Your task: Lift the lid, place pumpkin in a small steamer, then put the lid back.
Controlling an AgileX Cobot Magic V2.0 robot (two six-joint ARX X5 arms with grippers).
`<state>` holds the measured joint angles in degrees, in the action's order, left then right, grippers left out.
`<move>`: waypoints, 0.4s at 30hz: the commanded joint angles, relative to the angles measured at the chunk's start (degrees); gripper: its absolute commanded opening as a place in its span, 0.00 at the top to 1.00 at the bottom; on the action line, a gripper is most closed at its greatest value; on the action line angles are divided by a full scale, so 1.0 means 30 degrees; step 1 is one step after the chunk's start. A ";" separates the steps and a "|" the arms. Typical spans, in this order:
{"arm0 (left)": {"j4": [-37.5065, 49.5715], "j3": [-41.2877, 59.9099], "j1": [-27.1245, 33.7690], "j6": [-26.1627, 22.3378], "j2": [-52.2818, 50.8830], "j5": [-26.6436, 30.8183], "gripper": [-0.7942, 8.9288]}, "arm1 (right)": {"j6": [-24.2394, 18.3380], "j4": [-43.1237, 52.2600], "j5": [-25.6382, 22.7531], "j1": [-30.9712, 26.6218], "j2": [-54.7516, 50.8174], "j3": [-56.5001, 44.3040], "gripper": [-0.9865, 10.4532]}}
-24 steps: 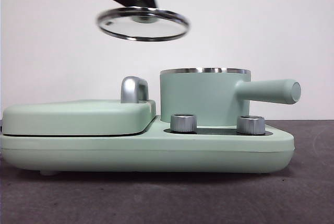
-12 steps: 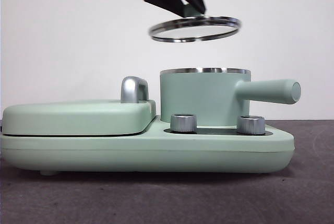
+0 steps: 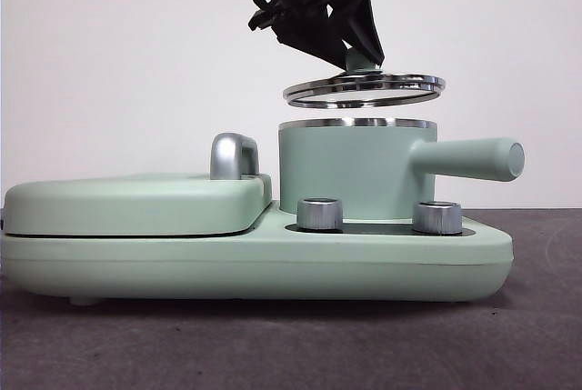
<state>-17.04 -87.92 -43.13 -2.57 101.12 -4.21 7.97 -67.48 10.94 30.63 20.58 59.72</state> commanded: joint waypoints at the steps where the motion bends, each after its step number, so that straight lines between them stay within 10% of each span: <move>1: 0.0488 -0.0517 -0.0197 -0.0270 0.0328 0.0073 0.91 | 0.0270 0.0131 0.0073 0.0117 -0.0036 0.0204 0.48; 12: 0.0087 -0.0517 -0.0109 -0.0291 0.0780 0.0495 0.91 | 0.0641 0.0131 0.0066 0.0117 -0.0036 0.0204 0.48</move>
<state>-18.41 -87.92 -43.00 -2.59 102.76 -2.85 9.13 -67.48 10.94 30.63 20.58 59.72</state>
